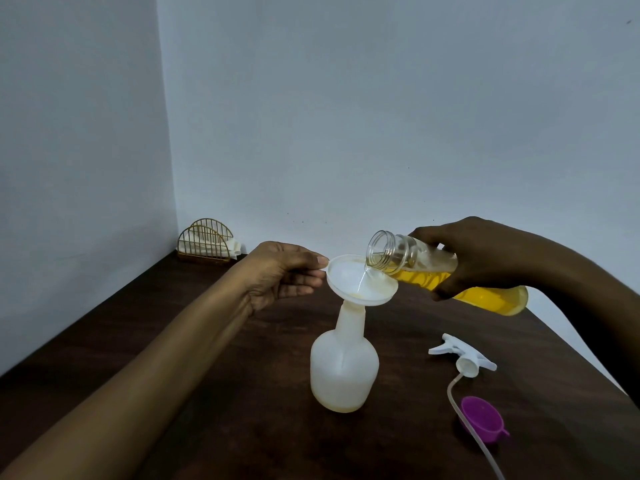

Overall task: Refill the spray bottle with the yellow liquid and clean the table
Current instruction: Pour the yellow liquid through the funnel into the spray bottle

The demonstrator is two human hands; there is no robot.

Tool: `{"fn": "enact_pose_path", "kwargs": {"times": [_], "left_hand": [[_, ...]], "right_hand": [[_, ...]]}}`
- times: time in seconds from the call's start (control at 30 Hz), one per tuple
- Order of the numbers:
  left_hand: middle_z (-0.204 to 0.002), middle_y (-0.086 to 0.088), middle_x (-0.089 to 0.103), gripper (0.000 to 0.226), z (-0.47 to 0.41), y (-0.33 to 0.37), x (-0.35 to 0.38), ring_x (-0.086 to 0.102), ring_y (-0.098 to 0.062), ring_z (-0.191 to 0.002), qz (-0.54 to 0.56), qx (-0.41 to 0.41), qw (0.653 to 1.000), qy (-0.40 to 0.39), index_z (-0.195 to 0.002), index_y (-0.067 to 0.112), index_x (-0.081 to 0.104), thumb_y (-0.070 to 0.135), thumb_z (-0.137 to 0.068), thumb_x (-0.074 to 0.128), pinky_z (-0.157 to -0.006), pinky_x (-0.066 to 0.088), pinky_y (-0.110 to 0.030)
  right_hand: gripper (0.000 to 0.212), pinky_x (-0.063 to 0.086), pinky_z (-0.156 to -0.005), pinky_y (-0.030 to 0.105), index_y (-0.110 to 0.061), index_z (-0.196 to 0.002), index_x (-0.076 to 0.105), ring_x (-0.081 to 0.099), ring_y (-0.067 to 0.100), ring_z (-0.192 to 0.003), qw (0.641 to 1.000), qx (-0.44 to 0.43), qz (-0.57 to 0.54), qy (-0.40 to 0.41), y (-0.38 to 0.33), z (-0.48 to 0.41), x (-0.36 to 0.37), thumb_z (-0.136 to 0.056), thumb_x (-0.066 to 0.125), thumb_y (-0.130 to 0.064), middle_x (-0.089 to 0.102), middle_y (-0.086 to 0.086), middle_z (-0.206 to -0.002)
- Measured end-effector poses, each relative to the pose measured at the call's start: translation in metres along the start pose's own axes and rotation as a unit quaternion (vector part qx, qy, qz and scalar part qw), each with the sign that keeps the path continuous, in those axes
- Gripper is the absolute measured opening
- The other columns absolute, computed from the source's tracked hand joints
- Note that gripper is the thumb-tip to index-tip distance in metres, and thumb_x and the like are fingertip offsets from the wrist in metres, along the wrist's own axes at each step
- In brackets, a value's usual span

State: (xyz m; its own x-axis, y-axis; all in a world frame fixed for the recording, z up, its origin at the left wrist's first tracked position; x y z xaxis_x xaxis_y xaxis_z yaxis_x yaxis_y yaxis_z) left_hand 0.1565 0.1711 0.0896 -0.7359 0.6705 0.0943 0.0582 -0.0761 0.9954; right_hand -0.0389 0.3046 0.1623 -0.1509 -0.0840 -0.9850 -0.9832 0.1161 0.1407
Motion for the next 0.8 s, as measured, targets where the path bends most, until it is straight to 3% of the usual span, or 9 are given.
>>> {"fn": "enact_pose_path", "kwargs": {"times": [0.4,0.5,0.63,0.8], "left_hand": [[-0.055,-0.002,0.068,0.006,-0.0003,-0.0004,-0.0004,0.063,-0.005,-0.045,0.003,-0.001,1.000,0.002,-0.082,0.004,0.068,0.005,-0.085,0.063,-0.044,0.052,-0.016],[-0.055,-0.002,0.068,0.007,-0.0002,-0.0006,-0.0004,0.063,-0.005,-0.045,0.003,-0.001,1.000,0.002,-0.082,0.004,0.068,0.005,-0.085,0.063,-0.044,0.052,-0.016],[-0.055,-0.002,0.068,0.007,-0.0001,-0.0004,-0.0002,0.063,-0.005,-0.045,0.003,-0.001,1.000,0.000,-0.082,0.004,0.068,0.005,-0.085,0.062,-0.044,0.052,-0.016],[-0.055,-0.002,0.068,0.006,0.0001,-0.0009,-0.0008,0.063,-0.005,-0.045,0.003,0.000,1.000,0.001,-0.082,0.003,0.068,0.005,-0.085,0.063,-0.044,0.052,-0.016]], "right_hand": [[0.061,0.046,-0.083,0.034,-0.038,-0.116,0.046,0.054,0.016,-0.104,1.000,-0.005,-0.005,0.000,0.0011,-0.0004,0.0008,-0.065,0.081,-0.040,0.050,-0.018,-0.102],[0.056,0.046,-0.082,0.034,-0.042,-0.106,0.042,0.054,0.016,-0.103,1.000,-0.008,-0.007,-0.003,0.0005,-0.0002,0.0005,-0.066,0.081,-0.039,0.049,-0.018,-0.100],[0.059,0.045,-0.082,0.033,-0.036,-0.115,0.046,0.055,0.016,-0.105,1.000,-0.006,0.001,-0.002,-0.0002,0.0004,0.0001,-0.067,0.080,-0.039,0.048,-0.019,-0.101],[0.057,0.045,-0.081,0.032,-0.037,-0.111,0.045,0.054,0.015,-0.103,1.000,-0.004,0.001,-0.005,-0.0019,0.0011,-0.0006,-0.067,0.080,-0.040,0.047,-0.019,-0.099]]}}
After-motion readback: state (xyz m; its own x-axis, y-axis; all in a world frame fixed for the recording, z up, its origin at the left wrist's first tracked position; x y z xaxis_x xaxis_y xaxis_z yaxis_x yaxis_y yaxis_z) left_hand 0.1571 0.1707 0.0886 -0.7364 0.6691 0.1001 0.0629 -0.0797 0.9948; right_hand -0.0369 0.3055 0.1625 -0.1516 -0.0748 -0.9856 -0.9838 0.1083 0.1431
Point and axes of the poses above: each hand's wrist, its own z-axis away from the middle knuckle, its own x-axis out of the palm, y = z × x, the point moved 3 cm from there along -z, towards the middle knuckle
